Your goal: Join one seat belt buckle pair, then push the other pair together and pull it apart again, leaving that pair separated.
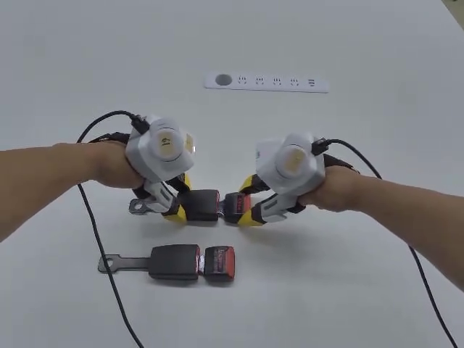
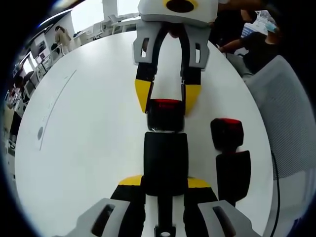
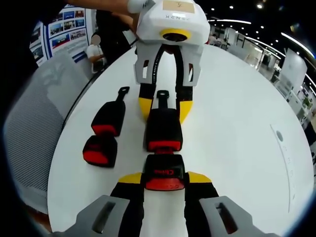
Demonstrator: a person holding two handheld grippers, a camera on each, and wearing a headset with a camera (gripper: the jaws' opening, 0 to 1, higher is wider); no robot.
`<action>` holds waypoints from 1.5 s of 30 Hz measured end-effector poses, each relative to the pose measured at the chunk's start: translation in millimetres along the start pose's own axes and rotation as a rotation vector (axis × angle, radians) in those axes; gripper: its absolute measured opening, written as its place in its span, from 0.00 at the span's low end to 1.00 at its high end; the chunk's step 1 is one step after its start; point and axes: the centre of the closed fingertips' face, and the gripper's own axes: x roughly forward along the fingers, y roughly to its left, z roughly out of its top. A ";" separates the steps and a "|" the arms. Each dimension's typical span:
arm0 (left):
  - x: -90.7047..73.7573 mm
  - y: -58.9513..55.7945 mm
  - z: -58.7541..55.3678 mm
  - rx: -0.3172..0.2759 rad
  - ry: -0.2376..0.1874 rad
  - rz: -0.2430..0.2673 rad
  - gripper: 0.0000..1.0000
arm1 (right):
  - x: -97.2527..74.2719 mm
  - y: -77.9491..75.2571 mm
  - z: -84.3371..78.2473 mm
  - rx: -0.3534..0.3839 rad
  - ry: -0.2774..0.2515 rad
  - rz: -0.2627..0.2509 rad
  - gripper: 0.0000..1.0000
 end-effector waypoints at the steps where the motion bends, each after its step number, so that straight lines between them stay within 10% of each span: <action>1: 0.2 -0.3 0.2 -0.001 0.001 0.000 0.28 | 0.6 -0.2 -0.3 0.002 0.003 -0.001 0.26; 45: -0.7 -4.2 -1.1 -0.021 0.022 -0.008 0.29 | -7.6 -0.9 -7.3 -0.033 0.062 0.002 0.27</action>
